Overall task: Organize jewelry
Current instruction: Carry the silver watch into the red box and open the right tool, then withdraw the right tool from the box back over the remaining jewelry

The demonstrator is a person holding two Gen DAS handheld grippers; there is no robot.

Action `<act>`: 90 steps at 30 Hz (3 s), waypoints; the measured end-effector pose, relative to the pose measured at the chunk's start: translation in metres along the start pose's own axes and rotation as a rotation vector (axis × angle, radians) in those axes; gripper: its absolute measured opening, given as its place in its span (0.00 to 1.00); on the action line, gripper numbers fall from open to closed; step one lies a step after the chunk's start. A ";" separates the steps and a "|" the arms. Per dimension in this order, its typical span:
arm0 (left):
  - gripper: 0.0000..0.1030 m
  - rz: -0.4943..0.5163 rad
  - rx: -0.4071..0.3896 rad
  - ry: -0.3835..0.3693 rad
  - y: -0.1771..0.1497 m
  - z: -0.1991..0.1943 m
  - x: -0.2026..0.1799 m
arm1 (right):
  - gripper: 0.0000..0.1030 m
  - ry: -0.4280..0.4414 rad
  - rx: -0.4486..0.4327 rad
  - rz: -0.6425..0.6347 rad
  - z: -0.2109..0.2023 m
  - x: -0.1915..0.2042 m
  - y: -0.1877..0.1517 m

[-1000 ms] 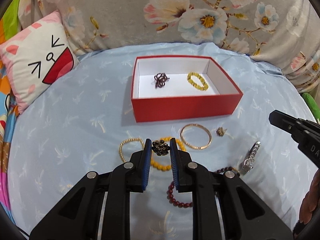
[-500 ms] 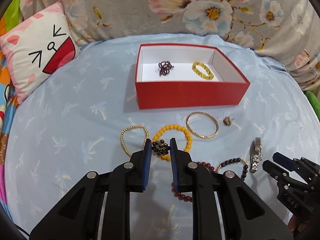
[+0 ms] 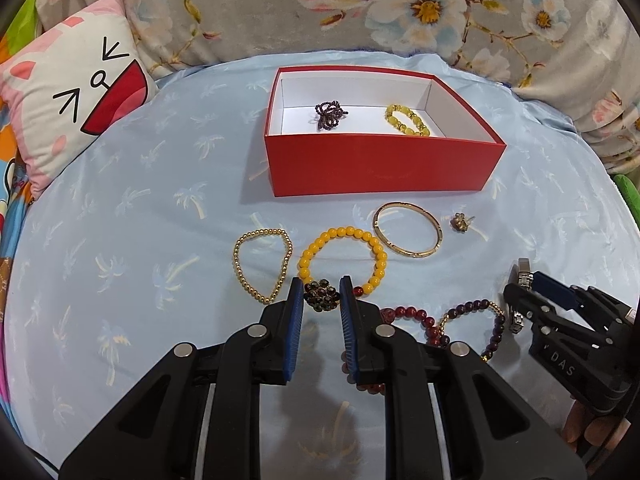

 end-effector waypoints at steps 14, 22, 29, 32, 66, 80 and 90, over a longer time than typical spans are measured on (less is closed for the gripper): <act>0.18 0.017 -0.068 -0.004 0.025 -0.018 -0.006 | 0.10 0.080 -0.125 -0.003 -0.050 0.019 0.042; 0.18 0.032 -0.142 -0.012 0.069 -0.030 -0.009 | 0.10 0.092 -0.251 -0.031 -0.080 0.028 0.104; 0.18 0.038 -0.194 -0.017 0.125 -0.015 -0.012 | 0.10 0.090 -0.253 -0.013 -0.052 0.022 0.151; 0.18 0.038 -0.198 -0.025 0.143 0.000 -0.016 | 0.10 0.098 -0.227 -0.007 -0.028 0.022 0.165; 0.34 0.002 -0.139 0.029 0.153 0.058 -0.007 | 0.42 0.075 -0.239 -0.038 0.000 0.041 0.157; 0.37 -0.005 -0.137 0.030 0.106 0.019 0.003 | 0.43 0.077 -0.222 -0.031 -0.031 0.038 0.101; 0.44 -0.056 -0.096 0.038 0.046 0.000 0.030 | 0.43 0.063 -0.152 -0.005 -0.043 0.021 0.035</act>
Point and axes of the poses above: each gripper's, at about its wrist camera, not at the fingertips, and z roughly the way its jaws point, x to its left, y to its top, the point moved 5 cm from there along z, roughly the way its jaws point, and after that the axes turned 2 degrees about x, right-handed, at the moved point
